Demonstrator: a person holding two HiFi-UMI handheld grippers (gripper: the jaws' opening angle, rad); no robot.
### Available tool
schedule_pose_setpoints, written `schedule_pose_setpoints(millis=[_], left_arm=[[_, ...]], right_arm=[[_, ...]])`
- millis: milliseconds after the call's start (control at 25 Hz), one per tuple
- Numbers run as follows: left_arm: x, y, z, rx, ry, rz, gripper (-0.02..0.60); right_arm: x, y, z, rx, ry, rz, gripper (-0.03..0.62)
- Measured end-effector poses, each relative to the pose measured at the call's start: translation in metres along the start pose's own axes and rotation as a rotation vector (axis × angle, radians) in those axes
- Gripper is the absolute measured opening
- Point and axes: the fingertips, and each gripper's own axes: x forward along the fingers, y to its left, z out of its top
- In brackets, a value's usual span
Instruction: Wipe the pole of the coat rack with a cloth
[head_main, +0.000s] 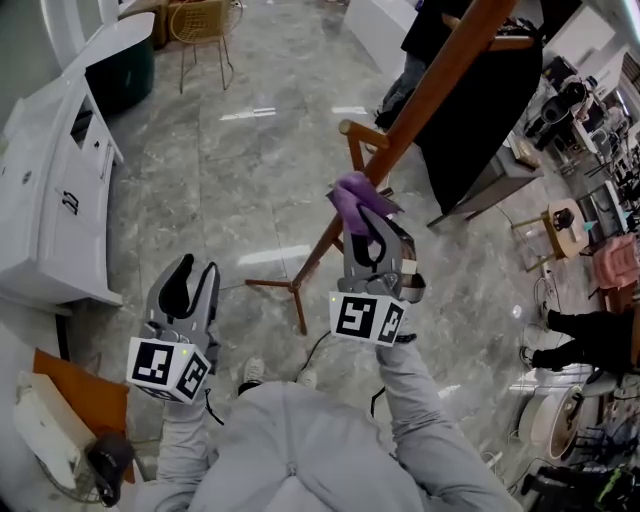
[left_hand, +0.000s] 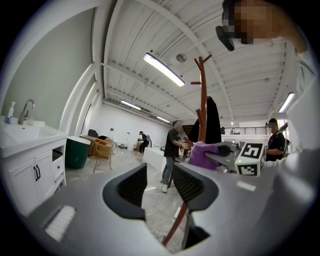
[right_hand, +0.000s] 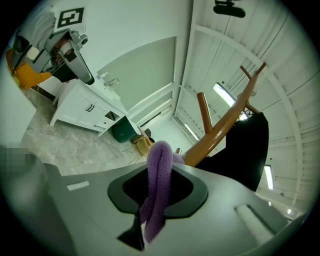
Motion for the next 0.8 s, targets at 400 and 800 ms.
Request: schedule_pose_setpoints(millis=[400,800], left_arm=[[0.013,-0.008,-0.007,-0.011,0.015,-0.021,0.169],[0.019,-0.011,-0.015,-0.018,0.038,-0.026,0.169]], right_arm=[[0.008,0.056,-0.047,-0.034,0.122,0.172,0.054],[0.008,0.097,-0.085,-0.116,0.224,0.334,0.054]])
